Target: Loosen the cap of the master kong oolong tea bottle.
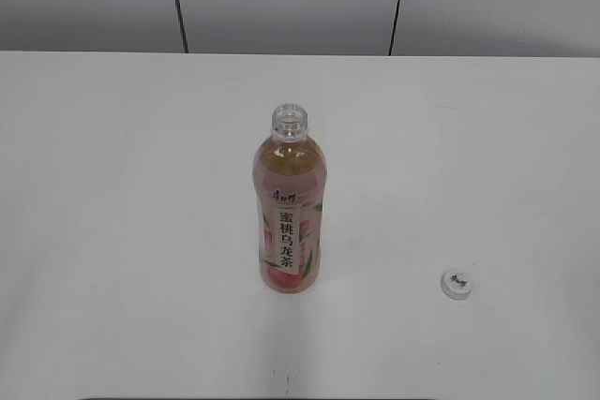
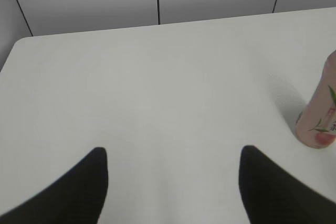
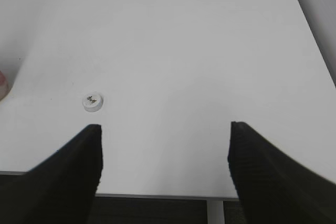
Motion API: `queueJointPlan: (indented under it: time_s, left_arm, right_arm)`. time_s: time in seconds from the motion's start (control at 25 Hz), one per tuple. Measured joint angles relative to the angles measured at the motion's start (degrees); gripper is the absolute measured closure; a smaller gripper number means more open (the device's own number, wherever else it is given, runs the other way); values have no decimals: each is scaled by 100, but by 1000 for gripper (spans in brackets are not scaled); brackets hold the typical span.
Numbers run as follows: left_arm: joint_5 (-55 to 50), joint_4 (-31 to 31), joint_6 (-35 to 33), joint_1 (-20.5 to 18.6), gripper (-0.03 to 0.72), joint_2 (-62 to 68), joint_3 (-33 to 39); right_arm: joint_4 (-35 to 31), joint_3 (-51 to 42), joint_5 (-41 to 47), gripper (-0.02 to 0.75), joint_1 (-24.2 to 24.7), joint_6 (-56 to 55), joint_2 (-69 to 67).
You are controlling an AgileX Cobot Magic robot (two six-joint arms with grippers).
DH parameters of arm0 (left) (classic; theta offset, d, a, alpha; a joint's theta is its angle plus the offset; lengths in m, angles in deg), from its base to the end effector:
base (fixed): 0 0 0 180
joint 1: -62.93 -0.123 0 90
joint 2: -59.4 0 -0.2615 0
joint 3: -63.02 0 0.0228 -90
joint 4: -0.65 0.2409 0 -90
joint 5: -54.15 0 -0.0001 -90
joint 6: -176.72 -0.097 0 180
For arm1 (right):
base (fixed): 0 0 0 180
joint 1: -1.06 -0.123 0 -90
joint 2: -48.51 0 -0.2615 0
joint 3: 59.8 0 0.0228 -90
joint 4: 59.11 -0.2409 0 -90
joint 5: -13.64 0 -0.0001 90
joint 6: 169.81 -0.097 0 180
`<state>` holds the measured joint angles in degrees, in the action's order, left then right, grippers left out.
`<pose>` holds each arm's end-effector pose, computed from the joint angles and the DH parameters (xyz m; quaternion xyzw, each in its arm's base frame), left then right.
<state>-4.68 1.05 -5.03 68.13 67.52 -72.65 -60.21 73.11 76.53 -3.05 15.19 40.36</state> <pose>0.0086 -0.0002 0.2895 0.0498 0.8240 -0.0135 0.5642 0.0114 0.0025 0.2703 -0.0688 0.8550 0.0056 0.5141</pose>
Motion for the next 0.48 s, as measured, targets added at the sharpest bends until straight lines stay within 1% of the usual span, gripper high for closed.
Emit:
queueJointPlan:
  time_s: [0.48]
  left_arm:
    - [0,0,0,0,209,0,0]
  right_arm:
    - [0,0,0,174,0,0,0]
